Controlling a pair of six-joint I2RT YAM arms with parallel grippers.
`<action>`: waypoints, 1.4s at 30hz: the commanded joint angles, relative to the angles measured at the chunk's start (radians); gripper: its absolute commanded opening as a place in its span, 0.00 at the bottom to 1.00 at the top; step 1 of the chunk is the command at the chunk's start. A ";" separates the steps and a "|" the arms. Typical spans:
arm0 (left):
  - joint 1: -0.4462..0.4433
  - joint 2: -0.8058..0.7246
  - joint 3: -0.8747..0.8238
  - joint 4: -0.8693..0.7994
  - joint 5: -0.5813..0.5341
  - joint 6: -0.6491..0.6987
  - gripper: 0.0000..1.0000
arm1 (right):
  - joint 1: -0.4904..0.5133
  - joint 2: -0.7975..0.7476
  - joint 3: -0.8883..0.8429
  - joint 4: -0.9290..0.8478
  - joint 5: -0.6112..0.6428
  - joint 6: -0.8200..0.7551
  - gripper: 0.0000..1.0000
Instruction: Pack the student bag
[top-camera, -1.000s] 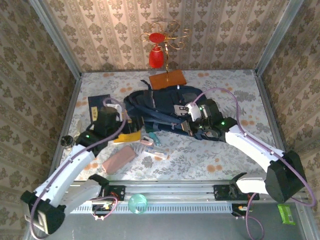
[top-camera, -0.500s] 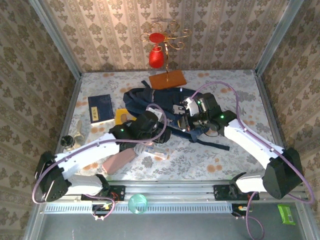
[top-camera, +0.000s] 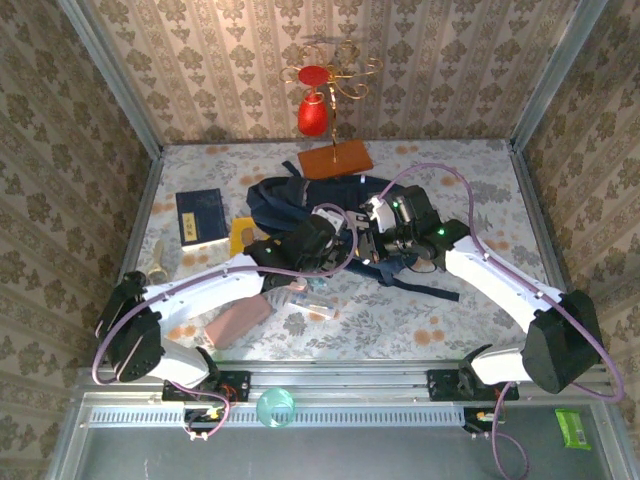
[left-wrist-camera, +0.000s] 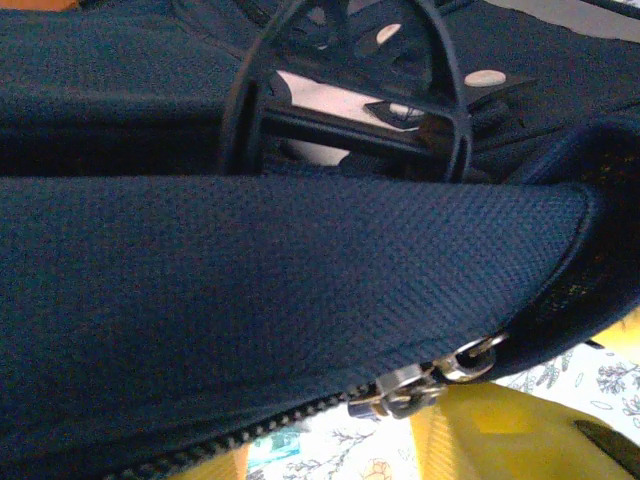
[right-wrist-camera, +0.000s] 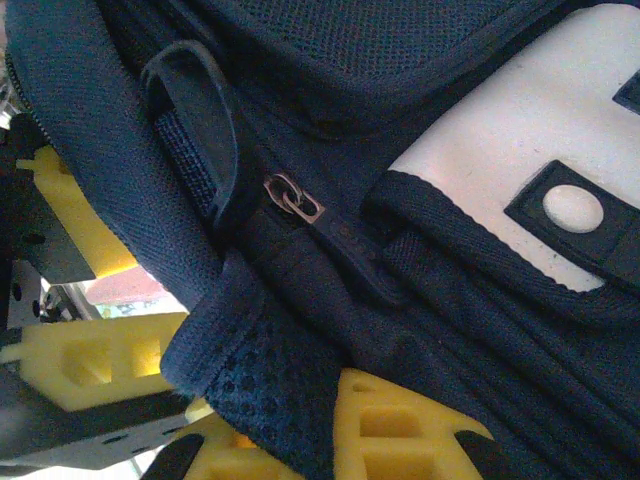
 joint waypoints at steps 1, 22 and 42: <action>0.017 0.020 0.042 0.066 -0.011 0.059 0.40 | 0.001 -0.005 0.058 0.015 -0.068 -0.004 0.00; 0.095 -0.072 -0.040 0.109 0.133 0.050 0.00 | -0.005 0.076 0.142 -0.144 0.032 -0.179 0.00; 0.271 -0.119 -0.103 0.046 0.327 0.113 0.00 | -0.017 0.049 0.122 -0.250 0.229 -0.323 0.00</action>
